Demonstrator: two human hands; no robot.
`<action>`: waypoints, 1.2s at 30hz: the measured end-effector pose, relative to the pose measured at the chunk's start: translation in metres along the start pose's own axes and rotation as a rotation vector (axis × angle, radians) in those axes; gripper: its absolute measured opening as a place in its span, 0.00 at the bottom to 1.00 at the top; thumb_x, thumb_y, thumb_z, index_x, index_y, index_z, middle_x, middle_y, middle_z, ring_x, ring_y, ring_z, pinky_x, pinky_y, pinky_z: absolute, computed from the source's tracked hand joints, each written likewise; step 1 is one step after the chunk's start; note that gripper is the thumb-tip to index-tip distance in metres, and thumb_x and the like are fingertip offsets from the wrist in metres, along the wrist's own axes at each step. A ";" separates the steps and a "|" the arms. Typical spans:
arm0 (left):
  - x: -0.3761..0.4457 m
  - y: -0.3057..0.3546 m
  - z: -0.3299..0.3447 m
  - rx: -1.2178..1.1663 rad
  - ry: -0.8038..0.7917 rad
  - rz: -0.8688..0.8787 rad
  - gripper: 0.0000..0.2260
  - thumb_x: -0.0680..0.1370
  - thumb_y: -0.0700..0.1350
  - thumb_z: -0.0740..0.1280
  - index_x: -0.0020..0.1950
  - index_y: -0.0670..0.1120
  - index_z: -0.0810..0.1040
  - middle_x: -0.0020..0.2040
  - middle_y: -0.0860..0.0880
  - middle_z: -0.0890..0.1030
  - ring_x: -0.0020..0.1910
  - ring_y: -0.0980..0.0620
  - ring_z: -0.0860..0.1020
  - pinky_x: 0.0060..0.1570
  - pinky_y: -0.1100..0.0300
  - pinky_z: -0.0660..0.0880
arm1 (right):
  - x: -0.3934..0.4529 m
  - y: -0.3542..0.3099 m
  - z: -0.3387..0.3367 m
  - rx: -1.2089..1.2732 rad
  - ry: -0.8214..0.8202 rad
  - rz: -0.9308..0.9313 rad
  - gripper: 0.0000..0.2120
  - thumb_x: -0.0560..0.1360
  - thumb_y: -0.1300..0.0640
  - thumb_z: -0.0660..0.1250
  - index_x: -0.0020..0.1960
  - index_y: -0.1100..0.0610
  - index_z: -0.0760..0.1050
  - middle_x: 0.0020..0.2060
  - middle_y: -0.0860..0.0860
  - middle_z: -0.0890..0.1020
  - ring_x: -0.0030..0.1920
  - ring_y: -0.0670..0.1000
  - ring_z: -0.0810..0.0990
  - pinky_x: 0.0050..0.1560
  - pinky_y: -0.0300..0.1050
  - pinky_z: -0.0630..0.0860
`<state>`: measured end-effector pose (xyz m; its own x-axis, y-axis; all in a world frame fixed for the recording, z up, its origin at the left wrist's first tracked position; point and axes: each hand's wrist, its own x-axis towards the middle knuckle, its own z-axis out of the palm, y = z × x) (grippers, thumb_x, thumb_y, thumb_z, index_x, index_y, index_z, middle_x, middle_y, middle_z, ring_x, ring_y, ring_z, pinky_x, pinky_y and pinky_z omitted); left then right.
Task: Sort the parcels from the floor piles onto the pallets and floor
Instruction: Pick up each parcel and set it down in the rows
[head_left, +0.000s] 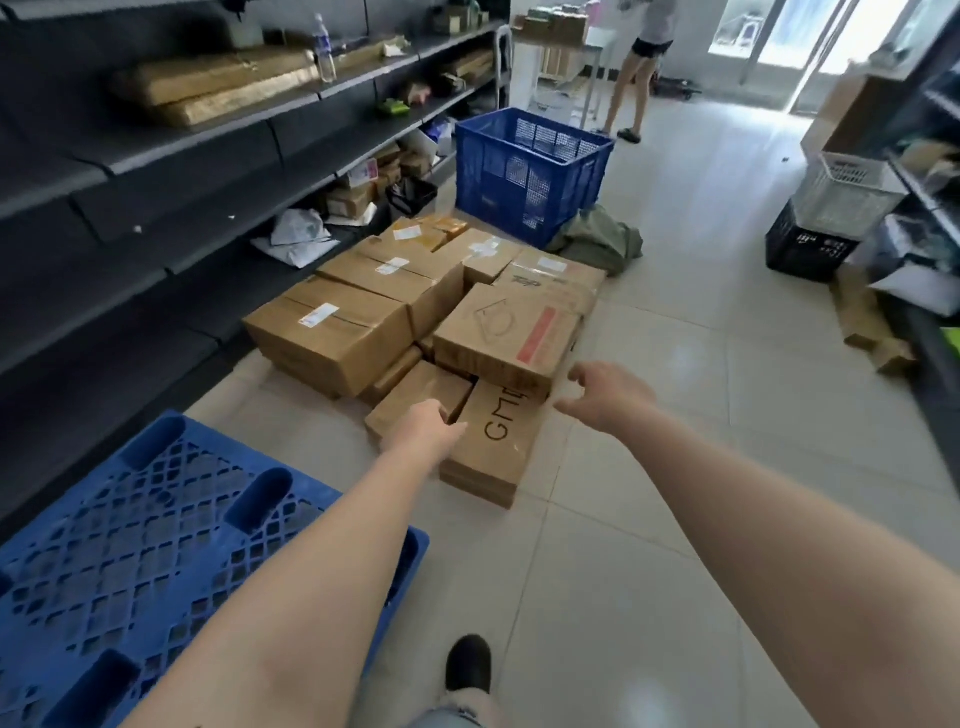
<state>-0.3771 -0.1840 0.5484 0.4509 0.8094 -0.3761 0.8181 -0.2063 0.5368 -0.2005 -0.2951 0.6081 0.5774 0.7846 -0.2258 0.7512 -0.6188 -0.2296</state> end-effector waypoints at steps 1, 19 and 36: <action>0.021 0.016 -0.001 0.014 -0.002 0.009 0.17 0.79 0.54 0.63 0.63 0.47 0.72 0.59 0.47 0.77 0.56 0.47 0.76 0.57 0.52 0.74 | 0.019 0.005 -0.007 0.015 0.004 0.012 0.23 0.75 0.44 0.66 0.67 0.52 0.70 0.62 0.49 0.76 0.61 0.52 0.75 0.50 0.44 0.72; 0.326 0.246 0.064 0.020 -0.036 -0.186 0.15 0.78 0.55 0.63 0.60 0.48 0.73 0.58 0.49 0.77 0.56 0.47 0.76 0.56 0.54 0.75 | 0.368 0.188 -0.091 0.055 -0.138 -0.006 0.22 0.75 0.45 0.66 0.66 0.52 0.70 0.61 0.49 0.76 0.60 0.51 0.75 0.47 0.42 0.72; 0.593 0.312 0.133 -0.333 0.074 -0.691 0.16 0.78 0.52 0.65 0.61 0.44 0.73 0.61 0.46 0.76 0.57 0.46 0.74 0.55 0.57 0.70 | 0.760 0.234 -0.075 -0.070 -0.440 -0.249 0.23 0.72 0.43 0.69 0.62 0.52 0.71 0.57 0.50 0.77 0.56 0.52 0.76 0.55 0.50 0.77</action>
<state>0.1925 0.1584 0.3927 -0.1577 0.7313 -0.6635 0.7495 0.5262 0.4018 0.4377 0.1590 0.4537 0.1998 0.8086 -0.5535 0.8773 -0.3991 -0.2665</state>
